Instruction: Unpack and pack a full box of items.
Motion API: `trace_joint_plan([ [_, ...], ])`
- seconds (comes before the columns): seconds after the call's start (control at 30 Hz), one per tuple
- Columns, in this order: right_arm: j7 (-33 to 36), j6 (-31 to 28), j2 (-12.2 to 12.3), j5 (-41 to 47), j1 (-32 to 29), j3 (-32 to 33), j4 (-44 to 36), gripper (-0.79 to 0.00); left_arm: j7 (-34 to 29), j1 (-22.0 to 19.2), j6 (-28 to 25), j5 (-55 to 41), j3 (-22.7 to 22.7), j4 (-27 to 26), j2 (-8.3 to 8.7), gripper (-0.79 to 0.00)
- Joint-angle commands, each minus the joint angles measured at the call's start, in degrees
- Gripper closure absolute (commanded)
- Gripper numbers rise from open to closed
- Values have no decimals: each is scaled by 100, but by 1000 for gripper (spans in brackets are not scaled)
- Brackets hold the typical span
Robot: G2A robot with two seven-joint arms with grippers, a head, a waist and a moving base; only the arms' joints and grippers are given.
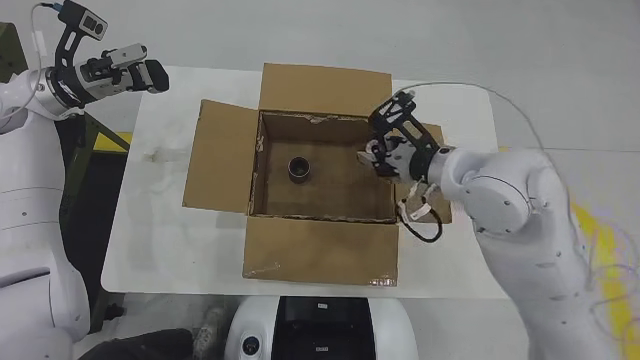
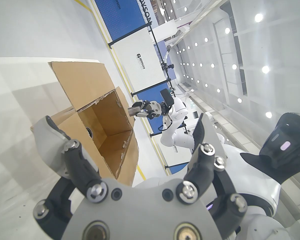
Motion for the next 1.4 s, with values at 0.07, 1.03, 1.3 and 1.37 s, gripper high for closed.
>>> trace_joint_plan([
  [0.07,47,36,72,21,-292,431,-290,0,0,0,0,0,0,0,0,-785],
  [1.03,-89,-156,448,-162,-2376,2864,-769,0,0,0,0,0,0,0,0,-785],
  [1.3,-386,-176,488,-196,-2972,3298,-791,0,0,0,0,0,0,0,0,-785],
  [1.37,-467,-232,497,-162,-3131,3395,-819,0,0,0,0,0,0,0,0,-785],
])
